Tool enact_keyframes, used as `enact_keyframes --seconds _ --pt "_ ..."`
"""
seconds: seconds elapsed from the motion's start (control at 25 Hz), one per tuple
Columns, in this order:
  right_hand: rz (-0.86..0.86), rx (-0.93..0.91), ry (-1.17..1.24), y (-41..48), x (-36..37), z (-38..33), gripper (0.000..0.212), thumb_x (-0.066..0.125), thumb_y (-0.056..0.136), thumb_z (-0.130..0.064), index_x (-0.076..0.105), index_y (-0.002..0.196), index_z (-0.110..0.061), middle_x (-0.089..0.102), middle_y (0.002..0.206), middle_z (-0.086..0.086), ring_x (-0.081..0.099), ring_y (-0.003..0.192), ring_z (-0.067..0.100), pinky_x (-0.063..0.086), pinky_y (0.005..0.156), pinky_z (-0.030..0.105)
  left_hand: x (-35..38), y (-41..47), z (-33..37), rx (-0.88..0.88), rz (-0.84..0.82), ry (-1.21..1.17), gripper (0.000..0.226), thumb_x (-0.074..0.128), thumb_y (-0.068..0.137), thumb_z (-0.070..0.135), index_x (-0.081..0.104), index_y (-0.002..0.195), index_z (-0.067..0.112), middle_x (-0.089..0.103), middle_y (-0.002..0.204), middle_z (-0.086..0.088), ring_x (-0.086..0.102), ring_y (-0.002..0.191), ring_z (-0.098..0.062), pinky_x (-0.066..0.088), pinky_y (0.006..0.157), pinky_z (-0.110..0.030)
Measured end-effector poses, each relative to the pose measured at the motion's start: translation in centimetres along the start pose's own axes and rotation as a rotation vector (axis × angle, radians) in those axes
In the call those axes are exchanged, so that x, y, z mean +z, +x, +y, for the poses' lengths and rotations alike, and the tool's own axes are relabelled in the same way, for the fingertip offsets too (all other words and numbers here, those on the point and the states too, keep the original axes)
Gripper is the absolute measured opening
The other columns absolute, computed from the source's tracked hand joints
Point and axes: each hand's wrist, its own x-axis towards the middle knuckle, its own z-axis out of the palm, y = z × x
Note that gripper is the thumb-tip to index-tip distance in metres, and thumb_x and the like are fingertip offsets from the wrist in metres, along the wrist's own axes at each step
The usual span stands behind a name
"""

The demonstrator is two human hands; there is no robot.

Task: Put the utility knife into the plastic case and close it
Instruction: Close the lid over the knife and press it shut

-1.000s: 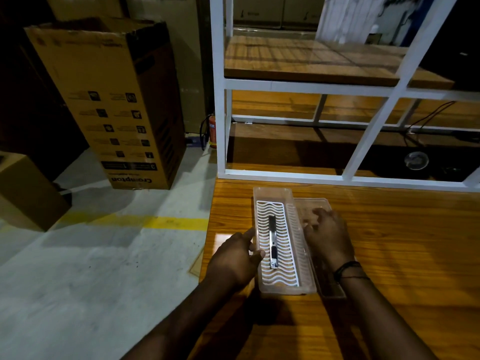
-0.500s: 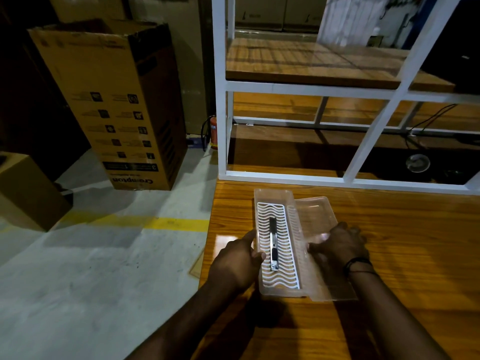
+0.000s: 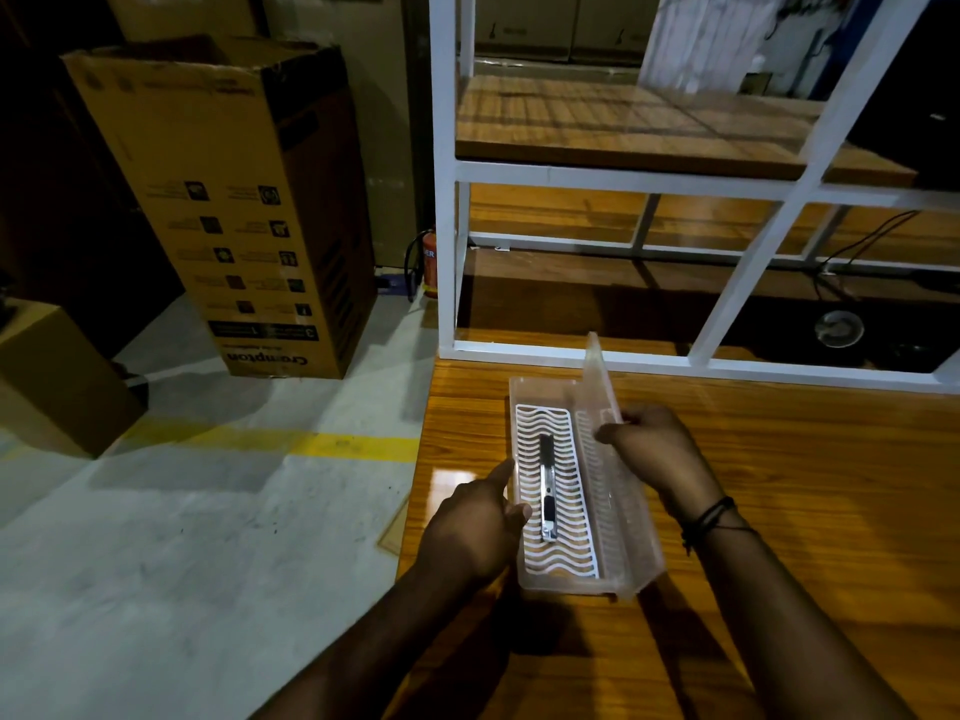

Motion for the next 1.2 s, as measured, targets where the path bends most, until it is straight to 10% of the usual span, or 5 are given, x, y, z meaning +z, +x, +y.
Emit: enact_keyframes --seconds 0.36,0.56,0.84,1.08,1.2 --pt "-0.072 -0.001 -0.046 -0.9 2.9 0.8 0.060 0.076 0.074 -0.057 0.053 0.124 -0.031 0.060 0.133 0.003 0.058 0.097 0.019 0.048 0.072 0.032 -0.5 0.0 0.2 0.011 -0.024 0.030 0.060 0.058 0.096 0.044 0.040 0.153 0.038 0.075 0.106 0.002 0.068 0.098 -0.021 0.049 0.078 -0.029" --pt "-0.096 -0.013 -0.209 -0.6 3.6 1.2 0.092 0.065 0.066 -0.082 0.044 0.142 -0.034 0.053 0.148 0.003 0.055 0.126 0.031 0.051 0.099 0.047 -0.6 0.0 0.4 -0.018 -0.047 -0.012 0.059 0.057 0.098 0.042 0.039 0.154 0.038 0.074 0.102 0.004 0.068 0.096 -0.018 0.045 0.074 -0.026" --pt "-0.012 -0.022 -0.422 -1.0 5.5 1.9 0.092 0.066 0.072 -0.077 0.035 0.149 -0.038 0.043 0.153 0.007 0.037 0.139 0.039 0.042 0.108 0.054 -0.5 0.0 -0.1 -0.049 -0.075 -0.084 0.057 0.048 0.103 0.027 0.036 0.156 0.042 0.074 0.118 -0.011 0.073 0.096 -0.027 0.061 0.083 -0.037" --pt "0.037 -0.070 -0.479 -1.6 6.4 3.1 0.091 0.058 0.073 -0.080 0.032 0.150 -0.040 0.040 0.152 0.008 0.035 0.138 0.039 0.038 0.107 0.052 -0.2 -0.6 0.4 -0.086 -0.023 -0.348 0.036 0.048 0.104 0.039 0.057 0.139 0.045 0.076 0.087 -0.004 0.074 0.061 -0.022 0.056 0.054 -0.024" --pt "0.061 -0.089 -0.497 -1.8 6.6 3.4 0.091 0.057 0.075 -0.080 0.031 0.151 -0.039 0.038 0.152 0.008 0.034 0.137 0.038 0.038 0.106 0.052 -0.2 -0.7 0.5 -0.041 -0.012 -0.247 0.045 0.056 0.103 0.036 0.051 0.147 0.037 0.075 0.100 -0.003 0.075 0.085 -0.024 0.048 0.063 -0.013"
